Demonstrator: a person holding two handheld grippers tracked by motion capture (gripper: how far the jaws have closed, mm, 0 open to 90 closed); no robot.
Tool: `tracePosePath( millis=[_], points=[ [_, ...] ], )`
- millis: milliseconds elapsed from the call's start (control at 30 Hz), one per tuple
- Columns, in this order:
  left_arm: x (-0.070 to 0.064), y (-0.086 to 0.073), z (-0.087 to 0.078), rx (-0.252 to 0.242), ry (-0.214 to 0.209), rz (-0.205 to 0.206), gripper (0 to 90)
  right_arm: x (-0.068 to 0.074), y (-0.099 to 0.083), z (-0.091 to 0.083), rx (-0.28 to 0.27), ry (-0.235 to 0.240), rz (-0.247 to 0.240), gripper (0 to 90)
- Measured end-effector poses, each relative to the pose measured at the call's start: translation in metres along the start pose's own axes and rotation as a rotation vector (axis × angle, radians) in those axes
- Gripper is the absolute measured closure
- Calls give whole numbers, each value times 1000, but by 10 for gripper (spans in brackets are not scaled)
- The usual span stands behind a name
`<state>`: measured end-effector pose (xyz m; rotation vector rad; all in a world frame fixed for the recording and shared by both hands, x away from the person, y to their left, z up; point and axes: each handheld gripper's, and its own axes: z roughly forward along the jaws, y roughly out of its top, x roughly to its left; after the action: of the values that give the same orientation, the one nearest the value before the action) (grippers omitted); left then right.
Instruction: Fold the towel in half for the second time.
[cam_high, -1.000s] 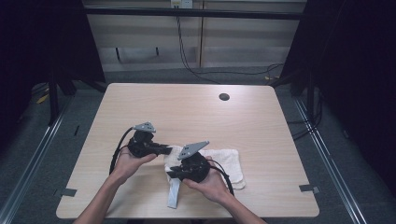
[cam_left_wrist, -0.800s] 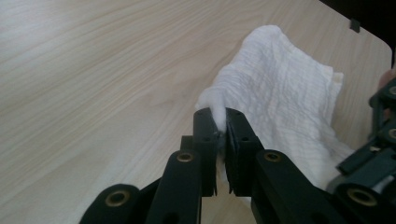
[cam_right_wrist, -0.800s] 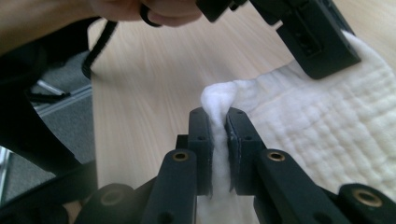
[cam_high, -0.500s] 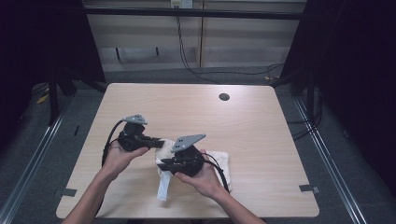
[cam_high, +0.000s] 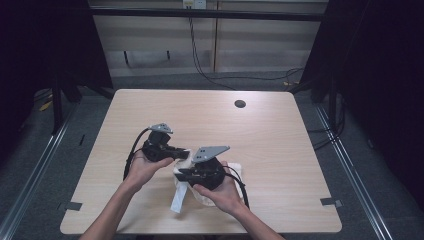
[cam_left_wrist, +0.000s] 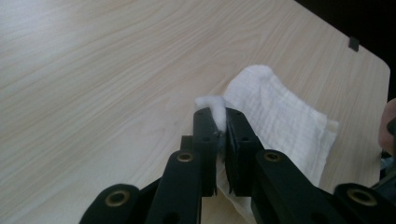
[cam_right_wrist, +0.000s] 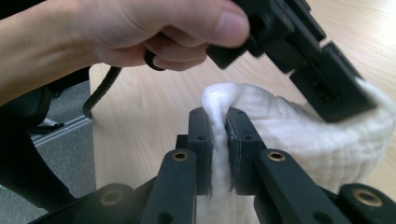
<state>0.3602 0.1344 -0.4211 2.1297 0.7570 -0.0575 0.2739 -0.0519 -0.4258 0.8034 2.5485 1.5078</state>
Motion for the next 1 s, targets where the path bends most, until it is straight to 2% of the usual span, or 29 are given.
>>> tracePosePath(
  millis=[200,300,400,467,600,733,1000],
  points=[
    [-6,8,17,6,-22,6,843,-6,-9,-16,-9,-25,19,817],
    [-10,12,21,-12,-40,6,844,-7,-13,-23,-6,-41,16,817],
    [-16,16,26,-6,-45,25,845,-6,-16,-30,6,-57,-5,817],
    [-19,18,30,-8,-55,22,845,-6,-18,-34,6,-68,-7,817],
    [-21,20,40,10,-61,45,849,-11,-27,-42,6,-75,15,817],
    [-21,20,55,35,-57,31,849,-16,-38,-45,22,-86,35,817],
    [-28,27,72,36,-79,25,849,-24,-47,-59,17,-111,53,816]
  ],
)
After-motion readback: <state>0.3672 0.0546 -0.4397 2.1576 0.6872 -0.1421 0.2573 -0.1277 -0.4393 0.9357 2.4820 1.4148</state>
